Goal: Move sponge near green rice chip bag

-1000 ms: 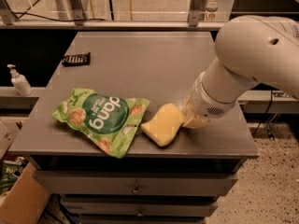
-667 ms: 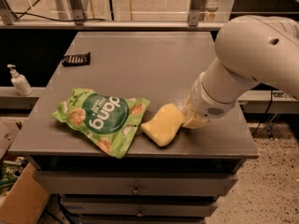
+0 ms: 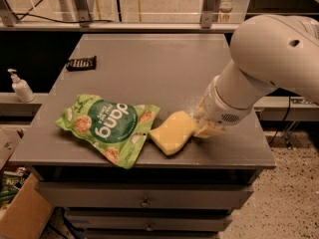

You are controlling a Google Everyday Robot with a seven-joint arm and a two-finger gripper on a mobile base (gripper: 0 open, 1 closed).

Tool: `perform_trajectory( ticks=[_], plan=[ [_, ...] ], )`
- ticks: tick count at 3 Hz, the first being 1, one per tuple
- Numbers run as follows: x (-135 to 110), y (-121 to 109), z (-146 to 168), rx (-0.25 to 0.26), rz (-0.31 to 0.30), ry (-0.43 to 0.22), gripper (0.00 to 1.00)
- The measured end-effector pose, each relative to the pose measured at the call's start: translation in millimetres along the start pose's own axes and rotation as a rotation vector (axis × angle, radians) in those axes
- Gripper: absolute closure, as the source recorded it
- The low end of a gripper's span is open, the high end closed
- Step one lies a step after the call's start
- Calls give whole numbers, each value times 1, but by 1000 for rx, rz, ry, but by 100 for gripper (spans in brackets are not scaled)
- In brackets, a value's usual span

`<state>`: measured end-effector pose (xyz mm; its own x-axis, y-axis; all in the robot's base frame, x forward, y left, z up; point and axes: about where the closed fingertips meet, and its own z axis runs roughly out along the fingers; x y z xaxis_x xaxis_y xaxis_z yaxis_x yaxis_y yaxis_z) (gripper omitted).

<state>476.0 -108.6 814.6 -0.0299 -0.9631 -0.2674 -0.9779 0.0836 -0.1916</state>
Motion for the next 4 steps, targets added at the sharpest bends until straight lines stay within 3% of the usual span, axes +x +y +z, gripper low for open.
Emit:
perform_trajectory(
  ticks=[1,3,4],
  plan=[
    [-2,-1,-6,0,0,0,0],
    [3,-5,-13,3,1,-14,0],
    [25,-18,-33,17,26,-56,0]
  ],
)
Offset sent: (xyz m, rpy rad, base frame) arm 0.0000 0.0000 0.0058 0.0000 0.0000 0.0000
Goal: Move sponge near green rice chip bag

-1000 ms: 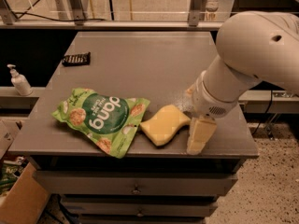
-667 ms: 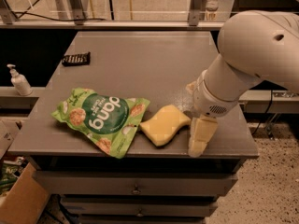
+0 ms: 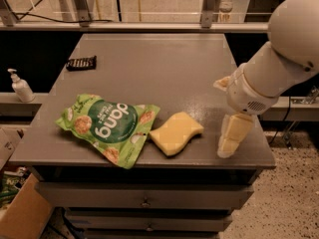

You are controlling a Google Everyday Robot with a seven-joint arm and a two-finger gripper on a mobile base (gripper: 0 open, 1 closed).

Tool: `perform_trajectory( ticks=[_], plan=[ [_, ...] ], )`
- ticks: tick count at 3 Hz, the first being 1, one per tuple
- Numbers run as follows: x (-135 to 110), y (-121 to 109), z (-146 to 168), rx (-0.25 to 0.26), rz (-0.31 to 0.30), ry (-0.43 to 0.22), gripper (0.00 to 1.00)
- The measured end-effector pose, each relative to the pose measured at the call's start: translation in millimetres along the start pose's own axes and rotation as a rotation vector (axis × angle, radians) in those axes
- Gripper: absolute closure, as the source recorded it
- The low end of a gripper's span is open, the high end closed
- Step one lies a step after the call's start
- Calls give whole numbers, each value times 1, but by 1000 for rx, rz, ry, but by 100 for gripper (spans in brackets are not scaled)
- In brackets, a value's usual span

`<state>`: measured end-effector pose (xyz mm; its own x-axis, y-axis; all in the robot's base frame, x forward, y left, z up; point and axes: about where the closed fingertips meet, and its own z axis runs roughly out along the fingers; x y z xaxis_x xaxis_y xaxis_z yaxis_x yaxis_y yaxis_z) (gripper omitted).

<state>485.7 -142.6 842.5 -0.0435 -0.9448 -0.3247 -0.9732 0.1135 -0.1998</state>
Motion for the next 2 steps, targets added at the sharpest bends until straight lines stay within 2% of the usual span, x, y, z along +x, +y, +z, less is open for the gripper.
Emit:
perform_trajectory(
  ticks=[2],
  plan=[
    [59,-23,-74,66,72,-109,0]
  ],
)
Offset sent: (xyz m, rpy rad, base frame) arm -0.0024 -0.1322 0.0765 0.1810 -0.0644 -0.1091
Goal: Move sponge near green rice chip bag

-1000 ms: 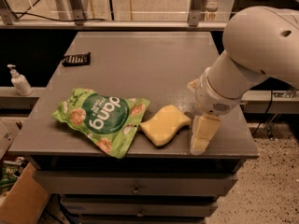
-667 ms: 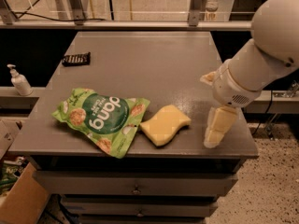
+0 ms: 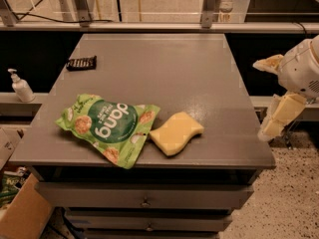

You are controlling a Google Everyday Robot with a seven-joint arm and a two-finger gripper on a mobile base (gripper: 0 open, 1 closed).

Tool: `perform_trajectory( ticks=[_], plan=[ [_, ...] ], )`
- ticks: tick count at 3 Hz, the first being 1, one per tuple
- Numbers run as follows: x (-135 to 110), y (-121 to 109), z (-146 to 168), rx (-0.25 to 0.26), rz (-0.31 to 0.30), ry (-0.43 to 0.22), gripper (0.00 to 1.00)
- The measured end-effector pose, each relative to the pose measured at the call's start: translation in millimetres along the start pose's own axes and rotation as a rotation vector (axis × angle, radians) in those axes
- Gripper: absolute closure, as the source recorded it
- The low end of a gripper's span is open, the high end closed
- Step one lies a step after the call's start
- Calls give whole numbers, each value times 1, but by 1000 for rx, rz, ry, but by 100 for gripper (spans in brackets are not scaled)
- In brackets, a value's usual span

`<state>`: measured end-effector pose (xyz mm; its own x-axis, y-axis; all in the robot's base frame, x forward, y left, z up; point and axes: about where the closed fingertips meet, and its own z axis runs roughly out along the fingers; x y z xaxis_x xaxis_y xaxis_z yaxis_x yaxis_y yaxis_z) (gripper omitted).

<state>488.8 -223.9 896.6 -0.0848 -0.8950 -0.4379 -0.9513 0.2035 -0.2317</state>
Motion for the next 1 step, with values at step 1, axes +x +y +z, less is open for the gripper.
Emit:
perform_trajectory(
  ticks=[1],
  plan=[
    [0,0,0,0,0,0,0]
  ],
)
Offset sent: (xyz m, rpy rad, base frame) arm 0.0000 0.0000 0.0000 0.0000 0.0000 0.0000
